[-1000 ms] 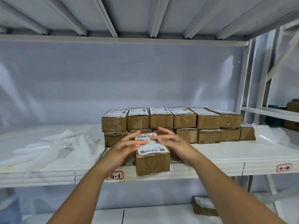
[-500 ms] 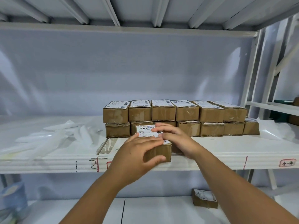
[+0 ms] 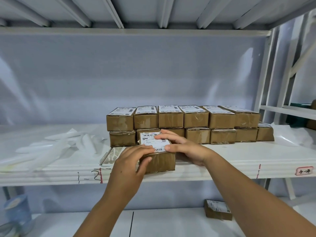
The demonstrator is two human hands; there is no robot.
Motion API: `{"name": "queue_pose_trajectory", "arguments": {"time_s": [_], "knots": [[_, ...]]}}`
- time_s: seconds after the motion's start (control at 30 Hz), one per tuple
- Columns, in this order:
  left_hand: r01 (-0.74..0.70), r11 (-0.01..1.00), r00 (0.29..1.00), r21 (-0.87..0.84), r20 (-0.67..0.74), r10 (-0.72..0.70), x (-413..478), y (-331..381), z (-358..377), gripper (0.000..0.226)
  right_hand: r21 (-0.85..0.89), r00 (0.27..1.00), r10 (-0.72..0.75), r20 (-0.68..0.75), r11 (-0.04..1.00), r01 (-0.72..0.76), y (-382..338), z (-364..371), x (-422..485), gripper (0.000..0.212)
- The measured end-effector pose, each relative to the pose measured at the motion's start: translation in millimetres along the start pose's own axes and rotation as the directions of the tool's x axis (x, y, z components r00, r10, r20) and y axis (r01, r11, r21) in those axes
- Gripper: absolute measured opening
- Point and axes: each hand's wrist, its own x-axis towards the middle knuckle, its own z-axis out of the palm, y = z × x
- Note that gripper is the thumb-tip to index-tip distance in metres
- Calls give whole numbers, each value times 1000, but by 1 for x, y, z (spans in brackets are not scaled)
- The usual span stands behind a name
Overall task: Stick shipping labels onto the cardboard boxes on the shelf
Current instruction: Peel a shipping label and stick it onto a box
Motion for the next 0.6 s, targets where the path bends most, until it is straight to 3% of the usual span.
{"name": "queue_pose_trajectory", "arguments": {"time_s": [0.1, 0.2, 0.47, 0.6], "knots": [[-8, 1000, 1000, -9, 24, 8, 1, -4, -1, 24, 6, 1000, -3, 15, 1000, 2, 1, -2, 1, 53], [-7, 1000, 998, 18, 67, 6, 3, -6, -1, 33, 19, 999, -21, -32, 1000, 22, 1, -1, 1, 40], [206, 979, 975, 0, -86, -205, -9, -6, 3, 31, 104, 993, -1, -118, 995, 14, 4, -4, 2, 25], [362, 927, 930, -98, -30, -366, -14, -3, 4, 36, 254, 962, 43, -270, 967, 28, 8, -5, 2, 18]]}}
